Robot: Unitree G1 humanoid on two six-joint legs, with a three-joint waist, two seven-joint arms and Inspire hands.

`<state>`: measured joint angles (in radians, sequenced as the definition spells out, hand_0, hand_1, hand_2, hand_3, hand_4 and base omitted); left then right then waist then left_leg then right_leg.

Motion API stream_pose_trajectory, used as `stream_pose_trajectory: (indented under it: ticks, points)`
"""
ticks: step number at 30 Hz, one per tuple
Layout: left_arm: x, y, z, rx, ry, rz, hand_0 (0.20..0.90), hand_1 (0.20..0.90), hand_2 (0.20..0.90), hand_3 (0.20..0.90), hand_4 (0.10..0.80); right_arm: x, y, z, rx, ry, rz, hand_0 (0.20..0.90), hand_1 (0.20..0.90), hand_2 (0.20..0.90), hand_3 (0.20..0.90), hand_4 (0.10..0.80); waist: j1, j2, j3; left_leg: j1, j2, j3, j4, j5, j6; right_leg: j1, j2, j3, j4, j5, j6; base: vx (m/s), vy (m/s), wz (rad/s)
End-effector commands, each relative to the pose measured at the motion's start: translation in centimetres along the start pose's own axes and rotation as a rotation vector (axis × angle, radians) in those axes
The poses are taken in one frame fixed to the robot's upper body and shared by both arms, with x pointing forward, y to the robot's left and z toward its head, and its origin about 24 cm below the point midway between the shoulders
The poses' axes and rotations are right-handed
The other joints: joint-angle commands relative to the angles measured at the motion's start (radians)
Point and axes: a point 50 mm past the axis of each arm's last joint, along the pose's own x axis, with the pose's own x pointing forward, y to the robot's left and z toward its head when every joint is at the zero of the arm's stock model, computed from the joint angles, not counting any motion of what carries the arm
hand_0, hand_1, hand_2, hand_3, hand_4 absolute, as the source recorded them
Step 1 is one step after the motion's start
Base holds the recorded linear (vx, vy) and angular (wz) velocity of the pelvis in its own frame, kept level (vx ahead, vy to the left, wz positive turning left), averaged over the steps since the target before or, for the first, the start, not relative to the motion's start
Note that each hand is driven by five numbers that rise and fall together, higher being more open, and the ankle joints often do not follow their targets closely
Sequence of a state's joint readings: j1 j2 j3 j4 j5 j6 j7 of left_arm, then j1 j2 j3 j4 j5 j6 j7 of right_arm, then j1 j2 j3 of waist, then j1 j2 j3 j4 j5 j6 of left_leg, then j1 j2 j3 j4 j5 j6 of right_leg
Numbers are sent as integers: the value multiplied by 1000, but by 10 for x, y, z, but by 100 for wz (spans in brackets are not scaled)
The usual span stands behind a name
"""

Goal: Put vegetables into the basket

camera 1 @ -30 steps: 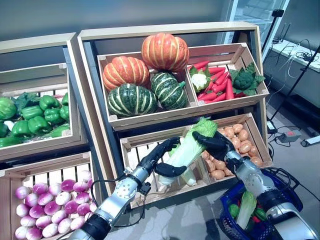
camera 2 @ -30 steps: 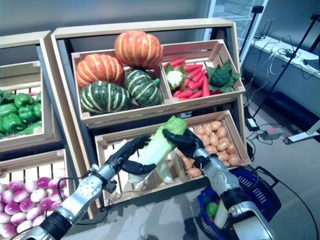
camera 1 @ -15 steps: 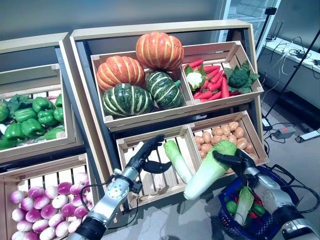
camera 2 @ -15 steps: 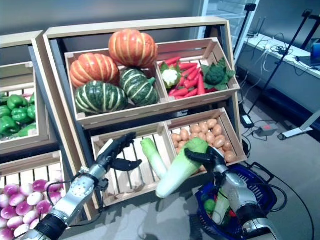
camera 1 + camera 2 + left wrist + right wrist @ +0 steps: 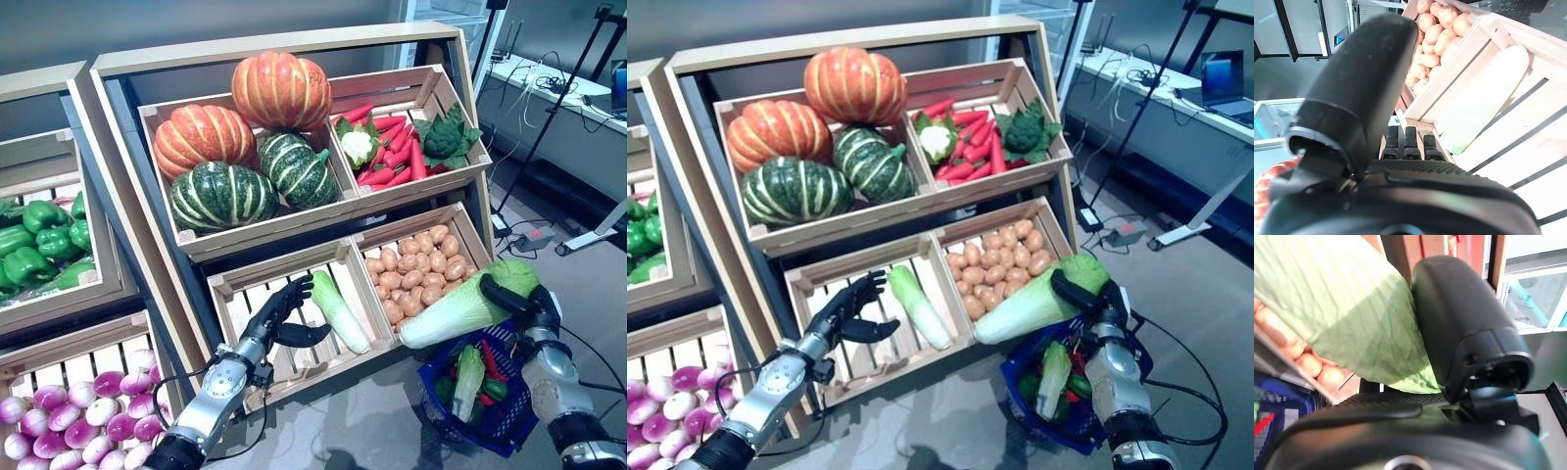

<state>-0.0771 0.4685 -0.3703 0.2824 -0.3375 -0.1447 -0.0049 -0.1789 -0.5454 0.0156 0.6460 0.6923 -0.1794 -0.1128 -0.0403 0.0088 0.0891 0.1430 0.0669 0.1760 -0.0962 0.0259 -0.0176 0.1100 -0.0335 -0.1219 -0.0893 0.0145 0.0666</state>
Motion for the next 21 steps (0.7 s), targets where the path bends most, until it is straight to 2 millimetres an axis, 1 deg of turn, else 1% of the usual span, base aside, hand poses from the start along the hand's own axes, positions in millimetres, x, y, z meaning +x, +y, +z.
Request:
stream_pose_trajectory:
  ticks: [1,5,6,7,8,10,11,12,13,14,15,16,18,19,20,21]
  points:
    - [14,13,31,-23,-153,64,900,900,900,900,800,11,5,71,-7,-346,-14,300,300,300,300,400,-13,-22,-42,18,-12,40,9,-79,15,23,8,-9,3,-4,0,10,-104,-6]
    - [9,22,18,-83,-117,141,900,900,900,900,800,7,0,73,-63,-352,-21,300,300,300,300,400,-20,-26,-46,25,-10,49,9,-76,12,18,18,8,2,-3,-3,20,-92,-13]
    - [7,26,15,-114,-111,176,900,900,900,900,800,7,-2,74,-73,-352,-27,300,300,300,300,400,-21,-30,-45,23,-9,61,38,-84,8,17,22,17,2,-4,-8,19,-98,-19]
    - [2,33,12,-141,-115,221,900,900,900,900,800,7,-4,77,-79,-356,-26,300,300,300,300,400,-25,-41,-35,-6,-3,84,130,-108,0,15,23,36,8,-6,-24,-6,-131,-26]
    - [-1,39,14,-150,-136,259,900,900,900,900,800,5,-7,78,-90,-362,-33,300,300,300,300,400,-20,-55,-14,-83,13,82,323,-136,-9,12,22,56,18,-1,-44,-33,-115,-28]
    - [-5,44,17,-152,-173,299,900,900,900,900,800,2,-12,77,-92,-365,-57,300,300,300,300,400,-12,-65,19,-184,24,52,492,-107,-28,9,26,68,23,14,-62,-63,-42,-34]
    - [-6,47,21,-159,-191,316,900,900,900,900,800,2,-15,77,-82,-365,-68,300,300,300,300,400,-6,-63,37,-213,14,21,515,-105,-29,13,27,71,25,18,-60,-34,159,-33]
    - [-8,54,28,-172,-229,346,900,900,900,900,800,3,-16,79,-60,-370,-72,300,300,300,300,400,14,-53,57,-212,-38,-54,343,-80,-23,19,28,84,29,24,-40,7,210,-22]
    - [-9,56,31,-169,-242,357,900,900,900,900,800,5,-14,81,-59,-375,-71,300,300,300,300,400,18,-52,61,-194,-51,-67,281,-70,-16,17,27,91,32,22,-37,58,267,-35]
    - [-9,58,35,-155,-252,364,900,900,900,900,800,6,-14,81,-57,-372,-84,300,300,300,300,400,23,-50,64,-174,-66,-77,256,-92,4,9,20,92,42,17,-33,84,202,-41]
    - [-6,56,36,-153,-253,351,900,900,900,900,800,5,-18,78,-41,-353,-109,300,300,300,300,400,19,-49,59,-160,-77,-81,244,-102,16,1,12,85,41,21,-25,78,166,-41]
    - [-5,56,37,-153,-254,349,900,900,900,900,800,5,-18,77,-41,-350,-112,300,300,300,300,400,18,-49,58,-155,-78,-81,238,-102,17,0,11,84,41,21,-23,71,142,-42]
    - [-1,51,40,-123,-260,327,900,900,900,900,800,2,-22,68,-41,-330,-136,300,300,300,300,400,7,-42,47,-106,-76,-89,150,-83,23,-18,9,65,70,8,-16,74,103,-32]
    - [0,50,40,-107,-259,317,900,900,900,900,800,0,-22,64,-42,-324,-147,300,300,300,300,400,7,-40,41,-83,-70,-83,113,-74,23,-22,4,37,93,-7,-12,71,51,-16]
    - [-5,53,37,-92,-248,332,900,900,900,900,800,1,-20,61,-31,-322,-140,300,300,300,300,400,29,-37,41,-55,-56,-44,87,-69,26,-39,-36,-83,176,-12,13,34,15,-18]
    - [-8,55,36,-89,-242,346,900,900,900,900,800,2,-18,61,-24,-321,-134,300,300,300,300,400,36,-34,45,-43,-50,-33,76,-69,30,-57,-56,-105,217,-4,26,-4,-16,-65]
